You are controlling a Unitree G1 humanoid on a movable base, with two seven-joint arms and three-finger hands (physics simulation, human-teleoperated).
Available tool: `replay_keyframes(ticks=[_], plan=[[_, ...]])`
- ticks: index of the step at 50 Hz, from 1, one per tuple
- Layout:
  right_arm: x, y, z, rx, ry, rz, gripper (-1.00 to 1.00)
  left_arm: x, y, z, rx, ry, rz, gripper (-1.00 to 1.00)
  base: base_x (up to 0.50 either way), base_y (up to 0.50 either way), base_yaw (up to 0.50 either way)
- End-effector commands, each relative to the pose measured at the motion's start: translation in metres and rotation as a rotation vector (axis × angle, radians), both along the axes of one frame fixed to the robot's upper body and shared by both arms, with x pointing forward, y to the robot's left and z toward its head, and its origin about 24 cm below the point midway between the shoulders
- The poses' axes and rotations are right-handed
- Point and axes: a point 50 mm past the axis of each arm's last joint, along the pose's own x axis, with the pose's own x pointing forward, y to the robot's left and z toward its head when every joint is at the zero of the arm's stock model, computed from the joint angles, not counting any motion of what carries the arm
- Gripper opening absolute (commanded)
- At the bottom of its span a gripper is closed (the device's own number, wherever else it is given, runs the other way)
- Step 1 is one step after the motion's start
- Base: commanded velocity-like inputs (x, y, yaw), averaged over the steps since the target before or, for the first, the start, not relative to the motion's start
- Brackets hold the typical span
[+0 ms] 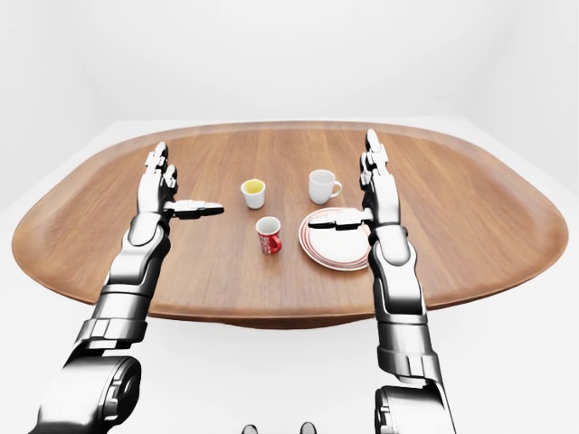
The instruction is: Pick up the red mug and put it on the plate
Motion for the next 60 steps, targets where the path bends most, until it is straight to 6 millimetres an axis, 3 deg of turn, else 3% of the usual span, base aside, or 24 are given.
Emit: replay_keyframes(ticks=[1, 60], plan=[[-0.0004, 0.001, 0.0035, -0.013, -0.013, 0.002, 1.0, 0.0008, 0.0006, -0.0002, 0.0, 0.004, 0.003, 1.0, 0.32, 0.0, 0.0], [-0.0008, 0.0072, 0.0075, -0.048, -0.027, 0.029, 1.0, -0.0009, -0.0016, 0.0066, -0.003, -0.029, -0.008, 1.0, 0.32, 0.0, 0.0]])
